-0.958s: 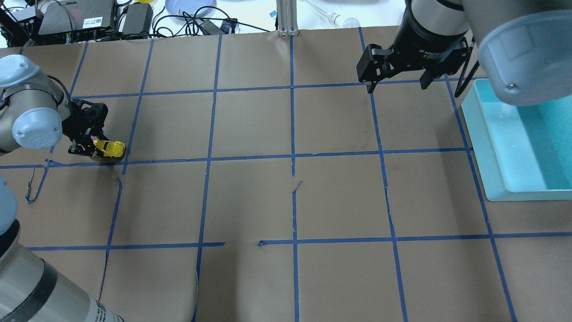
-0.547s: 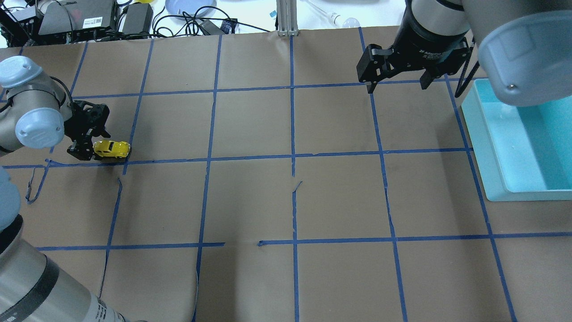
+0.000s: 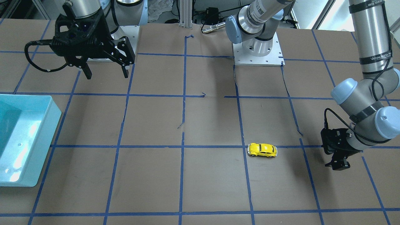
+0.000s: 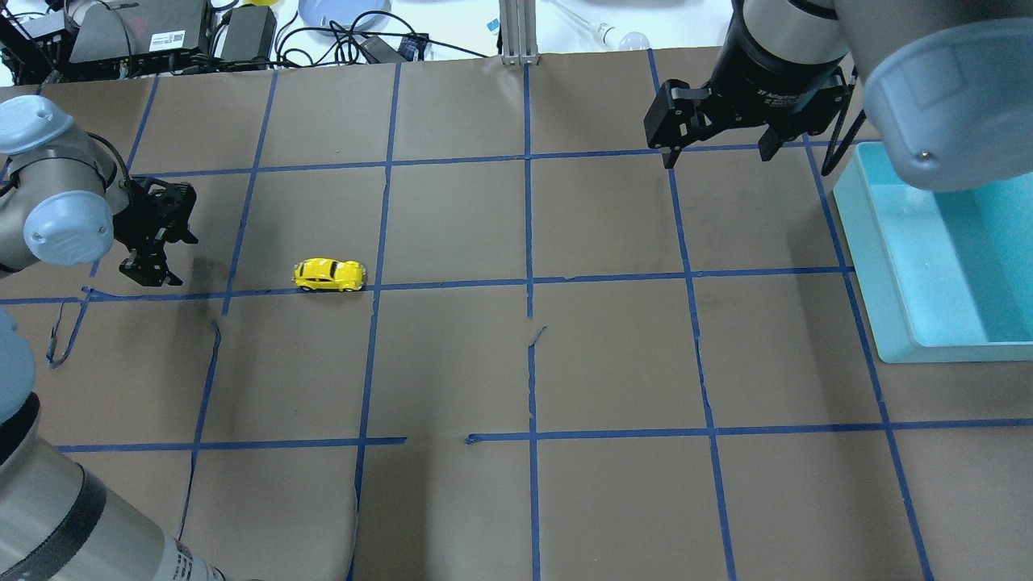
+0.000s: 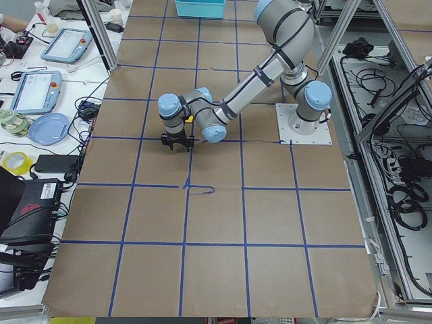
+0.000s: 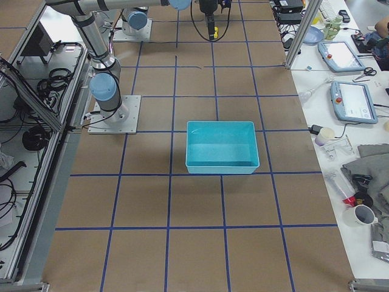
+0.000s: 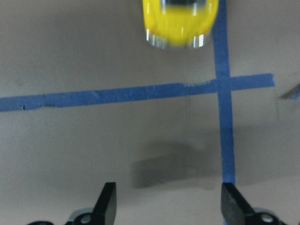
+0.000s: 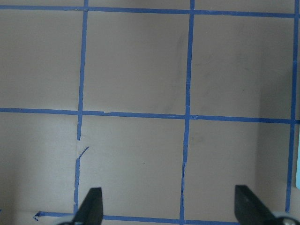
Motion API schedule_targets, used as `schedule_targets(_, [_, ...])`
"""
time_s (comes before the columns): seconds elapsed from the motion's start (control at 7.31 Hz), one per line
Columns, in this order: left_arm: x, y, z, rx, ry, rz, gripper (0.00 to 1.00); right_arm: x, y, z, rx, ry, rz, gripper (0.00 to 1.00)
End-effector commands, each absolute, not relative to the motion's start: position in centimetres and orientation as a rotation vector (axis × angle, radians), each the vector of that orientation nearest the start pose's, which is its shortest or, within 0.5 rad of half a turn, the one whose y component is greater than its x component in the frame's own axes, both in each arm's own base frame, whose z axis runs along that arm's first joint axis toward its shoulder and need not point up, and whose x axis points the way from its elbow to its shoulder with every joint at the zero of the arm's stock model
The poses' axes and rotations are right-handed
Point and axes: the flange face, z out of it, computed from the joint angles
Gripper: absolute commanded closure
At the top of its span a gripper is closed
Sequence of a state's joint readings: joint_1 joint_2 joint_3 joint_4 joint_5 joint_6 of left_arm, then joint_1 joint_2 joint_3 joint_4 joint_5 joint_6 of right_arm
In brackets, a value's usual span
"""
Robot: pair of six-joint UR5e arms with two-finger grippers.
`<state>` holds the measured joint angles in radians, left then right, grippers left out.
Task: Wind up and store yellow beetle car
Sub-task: 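Raise the left gripper away while the right arm reaches over the car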
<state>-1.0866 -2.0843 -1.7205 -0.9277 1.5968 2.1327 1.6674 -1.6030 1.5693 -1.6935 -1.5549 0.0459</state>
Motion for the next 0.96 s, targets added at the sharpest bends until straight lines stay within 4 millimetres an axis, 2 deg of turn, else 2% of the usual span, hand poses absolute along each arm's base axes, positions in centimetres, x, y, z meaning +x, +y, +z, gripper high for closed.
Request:
schedule_targets(0.0, [16.2,-60.7,19.9,-2.317,-2.116,-0.046,0.19,18.2,-47.7,51.8,-0.083,3.105,-0.241,0.0])
schedule_targets(0.14, [15.1,-60.9,20.9,-2.317,-2.136,-0.046,0.19,18.2,-47.7,51.8,-0.081,3.103,-0.241,0.0])
schedule_targets(0.27, [13.3,-61.0,22.1,-2.306,-2.152,-0.047,0.19,18.2,-47.7,51.8,-0.08,3.105,-0.239,0.0])
schedule_targets(0.82, [4.0,-60.2,28.2,-2.213,-2.242,-0.066,0.19,18.2,-47.8,51.5,-0.123,3.107,-0.228,0.0])
